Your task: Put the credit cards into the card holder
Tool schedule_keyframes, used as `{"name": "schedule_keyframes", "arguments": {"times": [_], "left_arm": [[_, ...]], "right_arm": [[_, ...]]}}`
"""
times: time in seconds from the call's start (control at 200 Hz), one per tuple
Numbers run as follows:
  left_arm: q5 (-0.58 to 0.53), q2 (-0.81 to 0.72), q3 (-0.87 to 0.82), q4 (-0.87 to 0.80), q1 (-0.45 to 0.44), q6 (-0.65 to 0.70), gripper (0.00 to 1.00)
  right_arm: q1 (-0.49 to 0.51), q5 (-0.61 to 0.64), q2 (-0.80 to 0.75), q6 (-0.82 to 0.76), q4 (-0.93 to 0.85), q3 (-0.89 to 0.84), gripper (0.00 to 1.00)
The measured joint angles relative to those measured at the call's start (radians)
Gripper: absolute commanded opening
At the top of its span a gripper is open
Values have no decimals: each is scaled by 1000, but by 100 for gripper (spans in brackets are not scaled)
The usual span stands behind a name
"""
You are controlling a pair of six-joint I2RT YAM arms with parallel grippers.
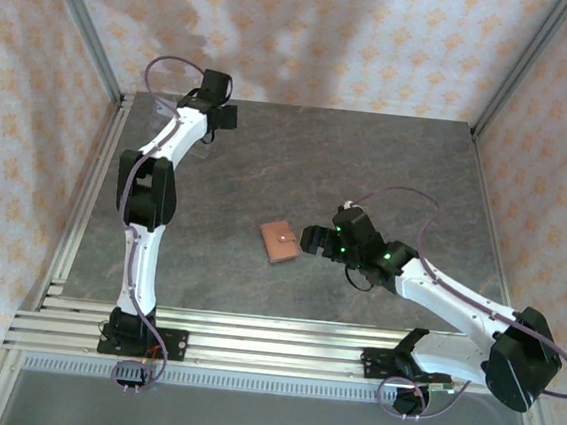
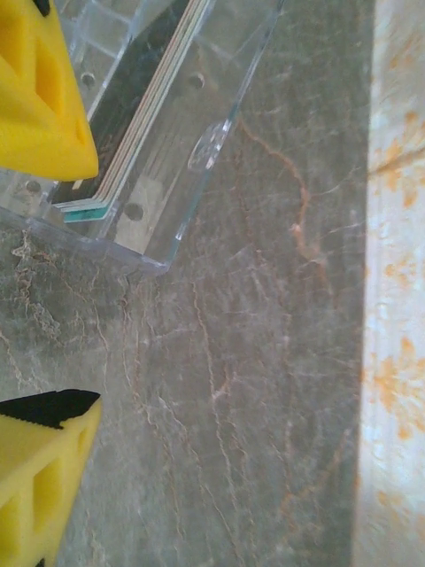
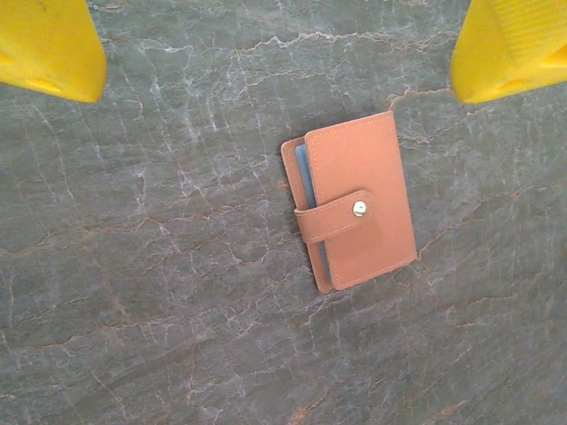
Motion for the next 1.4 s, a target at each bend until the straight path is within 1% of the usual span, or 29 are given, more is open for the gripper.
{"name": "schedule_keyframes", "arguments": {"times": [0.11, 0.566, 0.826, 0.986, 1.111, 1.211, 1.317, 1.387, 1.402], "left_arm": [[9, 42, 47, -27, 4, 16, 64], [68, 43, 83, -73, 11, 37, 63], [66, 44, 119, -71, 11, 37, 63], [65, 88, 187, -74, 11, 55, 64], [61, 122, 196, -72, 11, 71, 63], [55, 128, 200, -60, 11, 80, 61], [55, 131, 200, -61, 11, 84, 55], [58, 131, 201, -63, 11, 87, 46], [61, 131, 201, -63, 11, 87, 42]], "right_arm": [[0, -4, -1, 1, -6, 2, 100], [0, -34, -1, 2, -48, 63, 100], [0, -37, 0, 2, -50, 63, 100], [0, -42, 9, 2, -50, 63, 100], [0, -48, 14, 2, -50, 63, 100], [0, -51, 14, 2, -50, 63, 100], [0, -52, 14, 2, -50, 63, 100], [0, -53, 14, 3, -50, 63, 100], [0, -53, 14, 3, -50, 63, 100]]}}
